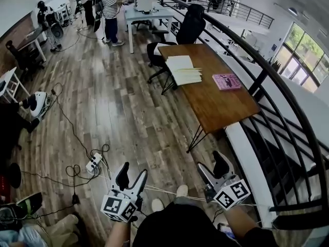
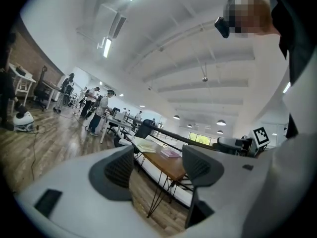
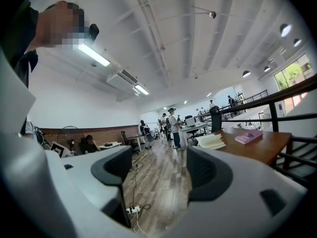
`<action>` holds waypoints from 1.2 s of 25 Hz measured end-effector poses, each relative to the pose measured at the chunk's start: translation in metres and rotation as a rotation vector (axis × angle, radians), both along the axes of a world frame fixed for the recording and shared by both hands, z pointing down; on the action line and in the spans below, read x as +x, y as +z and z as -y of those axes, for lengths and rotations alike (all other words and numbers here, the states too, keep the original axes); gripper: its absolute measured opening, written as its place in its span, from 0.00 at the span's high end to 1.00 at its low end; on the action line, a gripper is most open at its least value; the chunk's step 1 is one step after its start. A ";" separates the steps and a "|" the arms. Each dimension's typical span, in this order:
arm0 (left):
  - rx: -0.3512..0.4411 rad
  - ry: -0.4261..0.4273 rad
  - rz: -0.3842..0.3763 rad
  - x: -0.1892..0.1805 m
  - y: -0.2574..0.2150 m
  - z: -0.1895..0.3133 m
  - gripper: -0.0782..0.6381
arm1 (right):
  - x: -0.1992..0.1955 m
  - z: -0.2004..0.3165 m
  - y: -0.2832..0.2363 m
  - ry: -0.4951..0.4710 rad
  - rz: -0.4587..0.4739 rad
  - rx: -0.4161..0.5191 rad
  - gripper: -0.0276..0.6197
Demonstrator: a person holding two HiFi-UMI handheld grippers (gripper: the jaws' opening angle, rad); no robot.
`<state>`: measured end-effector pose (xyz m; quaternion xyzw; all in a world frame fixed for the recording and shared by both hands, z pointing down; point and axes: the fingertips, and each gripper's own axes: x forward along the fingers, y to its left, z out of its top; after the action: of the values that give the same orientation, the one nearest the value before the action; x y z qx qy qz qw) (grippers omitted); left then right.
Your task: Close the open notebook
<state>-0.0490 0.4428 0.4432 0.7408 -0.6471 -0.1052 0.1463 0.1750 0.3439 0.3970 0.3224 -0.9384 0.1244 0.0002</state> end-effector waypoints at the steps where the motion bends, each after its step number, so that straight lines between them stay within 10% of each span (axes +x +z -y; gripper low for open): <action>1: -0.004 -0.007 0.000 -0.003 0.001 0.000 0.47 | -0.003 0.001 0.001 -0.009 -0.015 0.007 0.42; 30: -0.001 -0.199 0.044 -0.051 -0.033 0.170 0.47 | -0.033 0.244 0.015 -0.103 0.086 -0.007 0.52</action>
<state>-0.0997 0.2725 0.4106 0.6750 -0.7205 -0.1026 0.1216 0.1417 0.0996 0.4123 0.2680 -0.9525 0.1412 -0.0325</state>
